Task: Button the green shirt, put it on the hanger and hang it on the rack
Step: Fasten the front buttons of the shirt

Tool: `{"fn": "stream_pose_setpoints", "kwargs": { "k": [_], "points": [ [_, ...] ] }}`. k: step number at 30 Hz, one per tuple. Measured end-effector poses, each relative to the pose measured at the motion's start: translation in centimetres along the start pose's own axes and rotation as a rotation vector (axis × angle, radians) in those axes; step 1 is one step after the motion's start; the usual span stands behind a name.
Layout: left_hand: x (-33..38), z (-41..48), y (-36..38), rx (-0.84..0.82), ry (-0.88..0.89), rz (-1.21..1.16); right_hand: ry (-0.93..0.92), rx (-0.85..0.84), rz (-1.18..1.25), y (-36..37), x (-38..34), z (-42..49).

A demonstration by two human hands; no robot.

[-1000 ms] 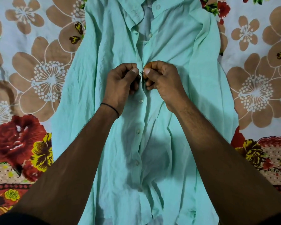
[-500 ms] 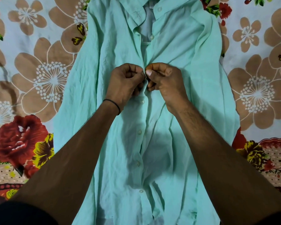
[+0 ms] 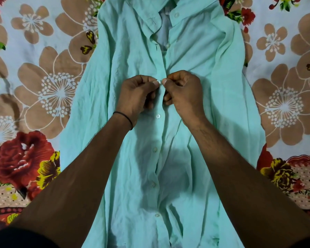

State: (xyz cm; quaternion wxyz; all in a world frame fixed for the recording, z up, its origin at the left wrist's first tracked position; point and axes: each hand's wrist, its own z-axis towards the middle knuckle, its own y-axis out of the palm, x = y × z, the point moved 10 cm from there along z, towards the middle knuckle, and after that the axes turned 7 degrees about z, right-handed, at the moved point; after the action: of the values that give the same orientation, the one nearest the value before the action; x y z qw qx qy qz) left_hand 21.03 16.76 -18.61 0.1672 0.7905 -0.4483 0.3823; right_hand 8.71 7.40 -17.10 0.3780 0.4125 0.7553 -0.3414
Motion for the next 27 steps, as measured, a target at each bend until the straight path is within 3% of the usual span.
{"fn": "stream_pose_setpoints", "kwargs": {
  "k": [5,9,15,23,27],
  "points": [
    [2.6,0.3,-1.4,0.124,0.142,0.050,-0.119,0.157,-0.025,-1.6,-2.7,1.2],
    [6.5,2.5,-2.0,0.222,0.268,0.118,-0.217,0.140,-0.040,-0.8,-6.0,3.9],
    [7.1,6.1,-0.9,0.268,0.182,0.416,-0.113,0.114,-0.156,0.2,-4.4,7.3],
    [5.7,5.0,-1.1,0.195,0.189,0.166,-0.167,0.085,-0.103,0.3,-4.1,6.5],
    [6.2,5.3,-0.7,0.199,0.170,0.242,-0.146,0.089,-0.071,0.1,-4.2,6.8]
  ]
}}
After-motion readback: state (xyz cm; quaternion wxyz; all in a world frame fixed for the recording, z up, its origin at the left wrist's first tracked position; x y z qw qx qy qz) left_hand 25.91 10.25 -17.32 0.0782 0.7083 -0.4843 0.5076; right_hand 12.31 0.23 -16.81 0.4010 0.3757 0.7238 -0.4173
